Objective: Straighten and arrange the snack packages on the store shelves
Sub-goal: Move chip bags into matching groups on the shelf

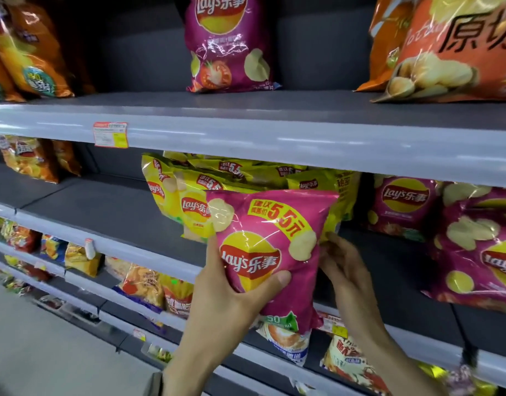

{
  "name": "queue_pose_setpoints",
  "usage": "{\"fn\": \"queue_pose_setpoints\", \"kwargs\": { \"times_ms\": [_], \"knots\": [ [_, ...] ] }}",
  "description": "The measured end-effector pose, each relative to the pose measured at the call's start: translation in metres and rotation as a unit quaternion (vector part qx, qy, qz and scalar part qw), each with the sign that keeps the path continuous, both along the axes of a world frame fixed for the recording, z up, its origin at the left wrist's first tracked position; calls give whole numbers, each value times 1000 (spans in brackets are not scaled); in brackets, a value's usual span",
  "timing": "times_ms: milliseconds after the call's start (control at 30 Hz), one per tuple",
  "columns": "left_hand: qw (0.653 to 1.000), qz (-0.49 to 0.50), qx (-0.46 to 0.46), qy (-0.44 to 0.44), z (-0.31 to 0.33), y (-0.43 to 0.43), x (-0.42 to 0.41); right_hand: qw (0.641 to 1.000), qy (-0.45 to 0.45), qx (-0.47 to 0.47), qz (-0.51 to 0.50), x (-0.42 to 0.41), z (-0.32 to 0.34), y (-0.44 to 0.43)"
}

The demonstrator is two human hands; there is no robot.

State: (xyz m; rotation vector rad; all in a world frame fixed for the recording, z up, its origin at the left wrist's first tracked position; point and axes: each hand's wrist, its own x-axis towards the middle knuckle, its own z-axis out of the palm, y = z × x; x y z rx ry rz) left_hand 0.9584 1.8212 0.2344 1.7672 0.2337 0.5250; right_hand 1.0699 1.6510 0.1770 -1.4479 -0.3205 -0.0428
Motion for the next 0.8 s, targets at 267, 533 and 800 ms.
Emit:
{"fn": "queue_pose_setpoints", "kwargs": {
  "times_ms": [267,533,800],
  "knots": [
    [992,-99,78,-15,0,-77,74,987,16,11,-162,-27,1,-68],
    [994,-66,83,-1,-26,-136,162,977,71,-91,-176,-17,-13,-103],
    [995,-101,20,3,-48,-157,209,966,107,-185,-144,17,-3,-104]
  ]
}}
